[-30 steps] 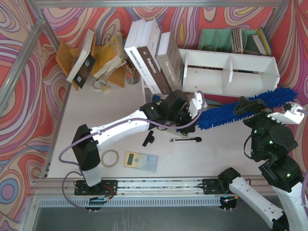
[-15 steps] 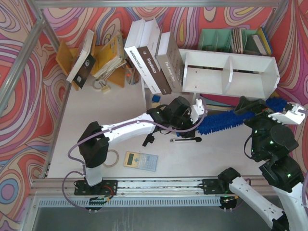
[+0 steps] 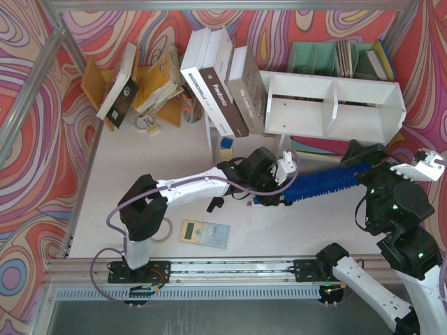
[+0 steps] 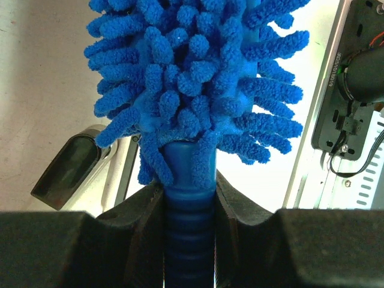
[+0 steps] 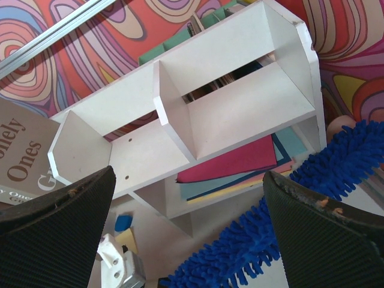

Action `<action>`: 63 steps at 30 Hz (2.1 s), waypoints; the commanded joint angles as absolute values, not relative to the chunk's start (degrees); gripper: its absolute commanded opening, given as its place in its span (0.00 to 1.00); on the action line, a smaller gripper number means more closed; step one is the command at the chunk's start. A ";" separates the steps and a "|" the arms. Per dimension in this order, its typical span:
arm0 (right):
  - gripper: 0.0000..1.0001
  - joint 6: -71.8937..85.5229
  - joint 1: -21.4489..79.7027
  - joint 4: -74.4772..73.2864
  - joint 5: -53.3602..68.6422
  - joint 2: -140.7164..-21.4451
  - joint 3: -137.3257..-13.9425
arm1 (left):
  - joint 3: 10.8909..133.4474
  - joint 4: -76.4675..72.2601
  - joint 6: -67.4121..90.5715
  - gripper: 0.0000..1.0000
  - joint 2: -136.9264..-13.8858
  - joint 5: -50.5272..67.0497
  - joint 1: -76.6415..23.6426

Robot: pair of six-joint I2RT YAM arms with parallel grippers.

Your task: Dust the bookshelf with a duster

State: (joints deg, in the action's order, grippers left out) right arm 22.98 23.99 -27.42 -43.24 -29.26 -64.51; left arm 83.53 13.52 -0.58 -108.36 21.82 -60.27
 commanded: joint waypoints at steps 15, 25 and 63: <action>0.99 24.05 24.14 -27.56 -43.86 -28.86 -65.30 | 83.61 12.51 -0.27 0.00 -95.43 25.28 -59.85; 0.99 22.52 24.13 -27.15 -44.11 -29.22 -64.84 | 79.51 9.84 1.85 0.00 -101.14 23.90 -59.85; 0.99 13.19 24.17 -17.01 -47.99 -23.60 -51.43 | 66.08 16.50 8.40 0.00 -79.16 19.27 -60.99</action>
State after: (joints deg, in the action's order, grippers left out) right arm 13.06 23.99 -18.11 -46.72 -23.68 -50.92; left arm 67.94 15.81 6.85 -82.63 20.18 -60.82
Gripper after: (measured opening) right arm 0.987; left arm 0.343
